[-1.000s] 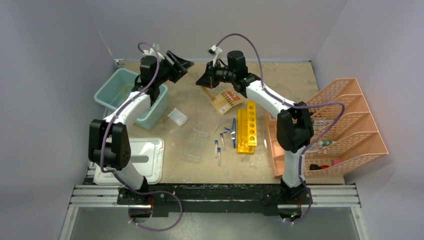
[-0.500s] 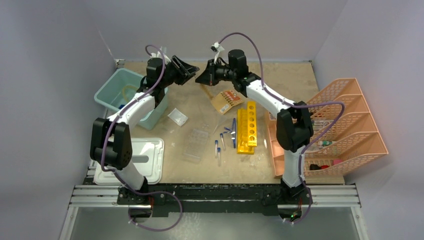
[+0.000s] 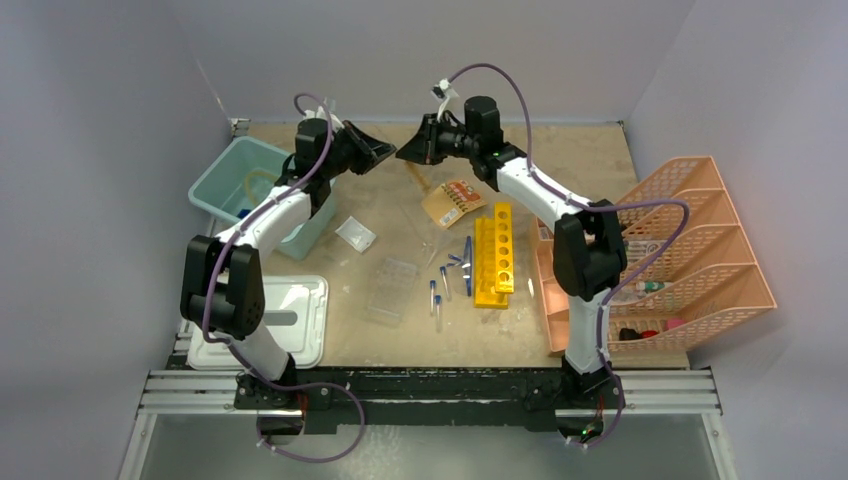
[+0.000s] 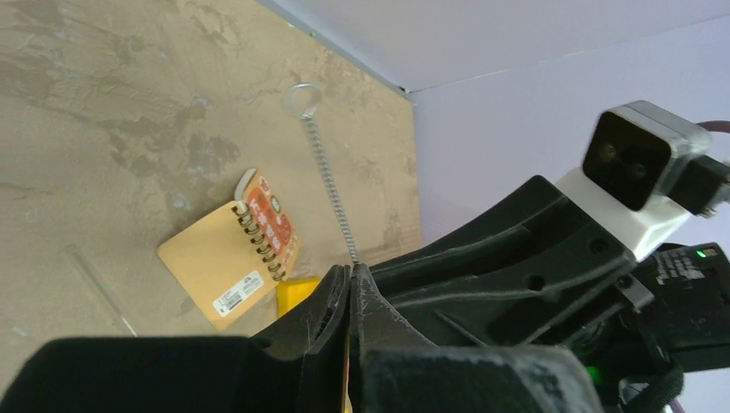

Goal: Organize the chemistry lab equipment

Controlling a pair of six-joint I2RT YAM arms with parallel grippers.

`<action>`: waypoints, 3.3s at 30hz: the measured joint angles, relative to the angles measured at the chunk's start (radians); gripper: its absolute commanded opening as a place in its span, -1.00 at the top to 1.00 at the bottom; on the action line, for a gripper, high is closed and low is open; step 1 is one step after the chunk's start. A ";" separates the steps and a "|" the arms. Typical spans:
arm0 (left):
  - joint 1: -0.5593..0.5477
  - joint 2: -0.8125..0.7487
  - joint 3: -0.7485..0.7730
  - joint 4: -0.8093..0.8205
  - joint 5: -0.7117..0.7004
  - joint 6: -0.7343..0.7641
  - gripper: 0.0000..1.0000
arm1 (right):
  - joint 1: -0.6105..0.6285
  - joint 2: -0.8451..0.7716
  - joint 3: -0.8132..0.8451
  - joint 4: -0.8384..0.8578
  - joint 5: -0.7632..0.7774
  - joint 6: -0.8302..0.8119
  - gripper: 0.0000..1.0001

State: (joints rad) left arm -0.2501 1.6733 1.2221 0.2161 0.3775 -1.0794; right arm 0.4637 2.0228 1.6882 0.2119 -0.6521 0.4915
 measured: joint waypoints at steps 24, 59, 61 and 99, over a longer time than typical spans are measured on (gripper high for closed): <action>-0.001 0.021 0.150 -0.372 -0.154 0.308 -0.05 | -0.012 -0.001 -0.055 -0.049 0.122 -0.068 0.66; -0.145 0.612 0.665 -1.087 -0.579 0.840 0.76 | -0.151 -0.112 -0.235 -0.148 0.320 -0.101 0.59; -0.143 0.615 0.665 -1.087 -0.579 0.842 0.92 | -0.151 -0.112 -0.235 -0.149 0.319 -0.100 0.60; 0.165 -0.084 0.383 -1.018 -1.038 0.302 1.00 | -0.152 -0.092 -0.234 -0.109 0.294 -0.027 0.57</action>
State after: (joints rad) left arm -0.0853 1.5894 1.6051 -0.8017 -0.6605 -0.7773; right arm 0.3119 1.9308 1.4540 0.1032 -0.3576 0.4644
